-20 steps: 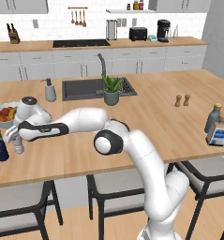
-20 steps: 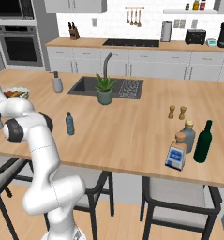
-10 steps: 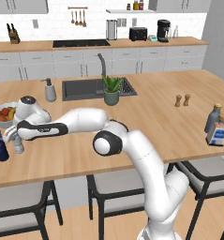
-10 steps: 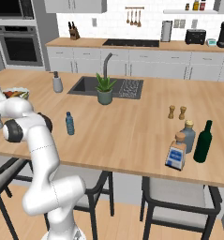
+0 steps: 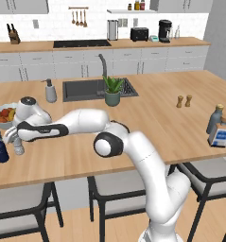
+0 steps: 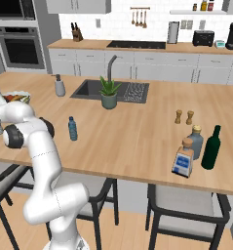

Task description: Move the plastic bottles in the middle to the plastics group, and the glass bottles in the middle to the glass group.

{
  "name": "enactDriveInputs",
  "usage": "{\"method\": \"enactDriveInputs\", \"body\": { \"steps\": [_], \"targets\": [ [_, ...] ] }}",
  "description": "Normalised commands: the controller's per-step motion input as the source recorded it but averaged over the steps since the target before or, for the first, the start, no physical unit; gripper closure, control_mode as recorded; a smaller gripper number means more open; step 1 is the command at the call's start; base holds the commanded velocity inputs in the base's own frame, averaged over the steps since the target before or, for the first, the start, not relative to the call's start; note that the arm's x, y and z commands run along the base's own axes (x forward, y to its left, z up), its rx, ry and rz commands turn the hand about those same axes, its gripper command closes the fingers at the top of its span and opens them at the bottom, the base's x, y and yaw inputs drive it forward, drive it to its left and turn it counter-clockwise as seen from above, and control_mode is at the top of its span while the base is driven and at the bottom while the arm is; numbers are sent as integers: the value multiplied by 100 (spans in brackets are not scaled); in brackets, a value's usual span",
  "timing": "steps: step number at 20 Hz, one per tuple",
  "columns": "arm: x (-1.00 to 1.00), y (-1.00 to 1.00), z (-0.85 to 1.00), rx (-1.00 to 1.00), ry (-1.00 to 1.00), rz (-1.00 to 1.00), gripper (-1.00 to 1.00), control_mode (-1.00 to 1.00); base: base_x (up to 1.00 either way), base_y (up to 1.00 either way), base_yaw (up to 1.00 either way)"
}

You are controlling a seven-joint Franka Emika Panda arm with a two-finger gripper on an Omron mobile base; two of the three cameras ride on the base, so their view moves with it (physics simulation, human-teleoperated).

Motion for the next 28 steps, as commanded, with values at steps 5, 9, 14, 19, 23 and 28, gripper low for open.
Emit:
{"method": "enactDriveInputs", "body": {
  "steps": [5,9,14,19,23,28],
  "targets": [
    [-20,-15,0,0,-1,0,-100,-100,0,0,0],
    [-57,-49,0,3,-7,-1,-100,-100,0,0,0],
    [-54,-51,0,4,-9,-2,-100,-100,0,0,0],
    [-56,-68,0,5,-6,-2,-100,-100,0,0,0],
    [-61,-81,8,6,-4,-5,-100,-100,0,0,0],
    [-46,-83,30,5,0,-8,-100,-100,0,0,0]
  ]
}}
